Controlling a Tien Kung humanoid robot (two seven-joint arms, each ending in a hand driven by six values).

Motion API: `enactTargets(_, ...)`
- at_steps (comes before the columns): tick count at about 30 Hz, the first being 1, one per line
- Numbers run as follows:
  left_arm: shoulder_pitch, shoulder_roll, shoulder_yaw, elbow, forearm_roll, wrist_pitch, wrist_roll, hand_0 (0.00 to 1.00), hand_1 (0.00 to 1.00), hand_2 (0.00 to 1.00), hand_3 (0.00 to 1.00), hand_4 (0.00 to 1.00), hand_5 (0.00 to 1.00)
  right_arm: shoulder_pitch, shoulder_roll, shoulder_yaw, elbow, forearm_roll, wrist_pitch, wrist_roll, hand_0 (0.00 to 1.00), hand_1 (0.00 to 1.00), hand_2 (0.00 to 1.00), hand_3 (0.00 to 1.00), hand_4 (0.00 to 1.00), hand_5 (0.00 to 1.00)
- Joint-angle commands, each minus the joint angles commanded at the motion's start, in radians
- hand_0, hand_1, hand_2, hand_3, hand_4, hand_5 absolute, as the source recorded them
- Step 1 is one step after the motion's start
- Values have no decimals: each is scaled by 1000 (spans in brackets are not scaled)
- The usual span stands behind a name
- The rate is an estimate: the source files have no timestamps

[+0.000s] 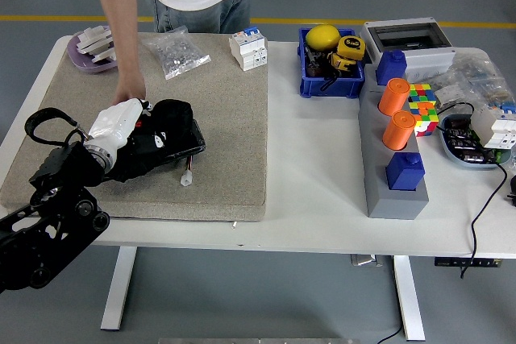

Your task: Pick the rag up,wipe the panel,place it on the desk

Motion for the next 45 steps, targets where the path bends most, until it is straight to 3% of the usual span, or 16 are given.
enactTargets(33, 158, 129, -188, -36, 43, -11, 4, 202, 153, 535, 524, 190, 2, -8, -3, 11, -2, -5, 0, -3, 754, 616, 641, 618, 998, 632)
enactTargets(45, 163, 140, -178, -46, 40, -10, 3, 202, 153, 534, 524, 193, 2, -5, -4, 14, -2, -5, 0, -2, 754, 616, 641, 619, 998, 632)
